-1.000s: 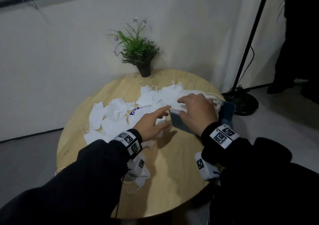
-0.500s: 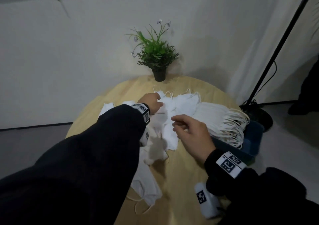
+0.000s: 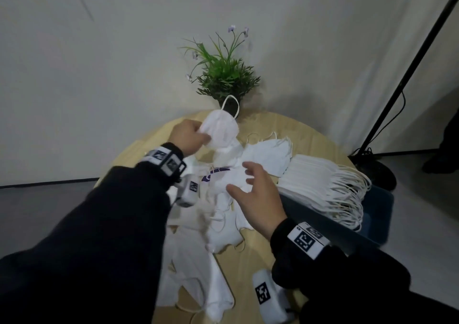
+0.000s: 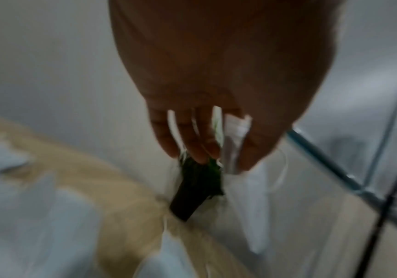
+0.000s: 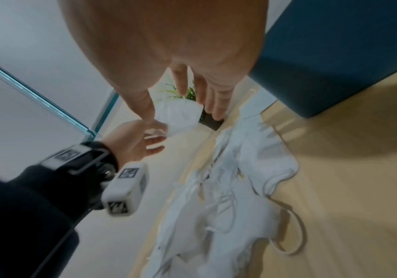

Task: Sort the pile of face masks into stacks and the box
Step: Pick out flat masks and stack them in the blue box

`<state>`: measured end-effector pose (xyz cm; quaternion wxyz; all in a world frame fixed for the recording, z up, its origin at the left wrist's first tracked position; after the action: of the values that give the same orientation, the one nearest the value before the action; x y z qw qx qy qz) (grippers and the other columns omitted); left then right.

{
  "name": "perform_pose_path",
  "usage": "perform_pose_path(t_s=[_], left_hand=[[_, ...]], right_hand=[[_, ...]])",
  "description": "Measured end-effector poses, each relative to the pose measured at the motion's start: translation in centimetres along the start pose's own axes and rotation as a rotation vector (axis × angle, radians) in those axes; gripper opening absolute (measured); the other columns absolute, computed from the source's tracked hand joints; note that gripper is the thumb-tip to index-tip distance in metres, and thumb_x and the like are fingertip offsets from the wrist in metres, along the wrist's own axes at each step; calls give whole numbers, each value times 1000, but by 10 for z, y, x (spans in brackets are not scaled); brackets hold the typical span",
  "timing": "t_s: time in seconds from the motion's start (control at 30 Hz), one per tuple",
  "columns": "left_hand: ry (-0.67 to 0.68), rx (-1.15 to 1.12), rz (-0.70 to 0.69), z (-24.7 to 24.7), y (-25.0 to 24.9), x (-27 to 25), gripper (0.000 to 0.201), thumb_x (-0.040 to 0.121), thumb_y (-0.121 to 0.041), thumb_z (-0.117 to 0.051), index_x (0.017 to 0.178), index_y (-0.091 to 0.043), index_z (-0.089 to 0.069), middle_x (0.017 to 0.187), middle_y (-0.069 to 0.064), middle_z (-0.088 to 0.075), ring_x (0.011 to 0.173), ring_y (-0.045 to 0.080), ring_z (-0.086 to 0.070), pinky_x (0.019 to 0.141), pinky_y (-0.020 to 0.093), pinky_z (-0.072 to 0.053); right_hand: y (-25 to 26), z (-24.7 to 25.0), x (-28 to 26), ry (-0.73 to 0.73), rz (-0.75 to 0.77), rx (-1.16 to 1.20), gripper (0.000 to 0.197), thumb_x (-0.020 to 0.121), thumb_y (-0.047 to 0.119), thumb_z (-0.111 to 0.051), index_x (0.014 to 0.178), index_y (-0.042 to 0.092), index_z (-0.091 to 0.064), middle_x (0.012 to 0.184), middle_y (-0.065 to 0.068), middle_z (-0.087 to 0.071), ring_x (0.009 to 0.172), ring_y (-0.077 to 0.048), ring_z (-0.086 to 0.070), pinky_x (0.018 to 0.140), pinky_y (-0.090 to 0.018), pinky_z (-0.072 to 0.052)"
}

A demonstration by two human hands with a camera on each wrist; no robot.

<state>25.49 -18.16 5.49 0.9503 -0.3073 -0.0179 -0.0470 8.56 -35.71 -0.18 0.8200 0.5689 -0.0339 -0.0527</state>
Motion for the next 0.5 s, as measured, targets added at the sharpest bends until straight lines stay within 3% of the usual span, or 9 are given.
perform_pose_path(t_s=[0.1, 0.2, 0.23, 0.3, 0.33, 0.37, 0.43, 0.5], left_hand=[[113, 19, -243, 37, -37, -33, 11, 83, -25, -66, 81, -16, -72, 77, 2, -70, 72, 20, -61, 64, 29, -45], [323, 301, -492, 36, -72, -73, 23, 78, -35, -55, 83, -18, -70, 74, 2, -66, 70, 19, -57, 66, 34, -48], [379, 370, -559, 32, -84, -84, 24, 77, -37, -53, 85, -21, -69, 75, 0, -66, 70, 15, -57, 66, 34, -49], [492, 359, -636, 27, -110, -98, 19, 80, -36, -60, 94, -29, -71, 83, -6, -69, 77, 10, -61, 70, 30, -51], [539, 302, -659, 27, -123, -99, 20, 84, -34, -66, 103, -32, -72, 90, -8, -71, 83, 8, -64, 74, 26, -52], [566, 230, -671, 31, -137, -95, 26, 88, -35, -71, 114, -33, -71, 96, -10, -72, 89, 8, -66, 80, 24, -53], [537, 76, -662, 46, -162, -72, 35, 92, -40, -72, 126, -32, -68, 104, -11, -73, 97, 11, -69, 85, 25, -53], [436, -19, -594, 57, -179, -36, 33, 93, -40, -72, 125, -31, -69, 101, -16, -73, 90, 8, -69, 83, 30, -54]], right_hand=[[19, 20, -8, -169, 131, 131, 92, 79, 37, -86, 153, 34, -32, 151, 9, -38, 138, -12, -43, 117, -38, -40], [30, 42, -17, -255, 154, 124, 101, 71, 35, -93, 151, 37, -32, 149, 11, -41, 135, -9, -44, 111, -31, -40], [29, 44, -17, -199, 121, 185, 91, 71, 34, -94, 146, 36, -42, 142, 9, -51, 127, -10, -52, 106, -31, -45], [22, 42, -15, -56, 50, 364, 45, 78, 28, -89, 117, 18, -69, 112, 2, -73, 99, -15, -68, 88, -38, -55], [19, 45, -16, -50, 39, 410, 23, 83, 23, -84, 98, 9, -73, 91, -1, -74, 82, -17, -68, 77, -36, -55], [19, 52, -18, -79, 41, 413, 13, 88, 17, -79, 84, 8, -72, 76, -2, -71, 70, -15, -65, 68, -32, -52], [21, 71, -23, -173, 78, 389, 19, 94, 11, -72, 76, 14, -70, 65, 6, -67, 61, -10, -60, 60, -24, -48], [19, 93, -25, -267, 86, 465, 14, 98, 11, -67, 86, 16, -73, 76, 6, -75, 69, -11, -68, 62, -25, -54]])
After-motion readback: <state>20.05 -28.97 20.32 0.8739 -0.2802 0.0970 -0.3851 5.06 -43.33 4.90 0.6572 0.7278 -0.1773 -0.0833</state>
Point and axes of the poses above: each hand's wrist, its own x-axis towards the middle knuckle, its own z-axis out of the back of the hand, y = z × x, the point moved 8 cm from there along x, towards the middle knuckle
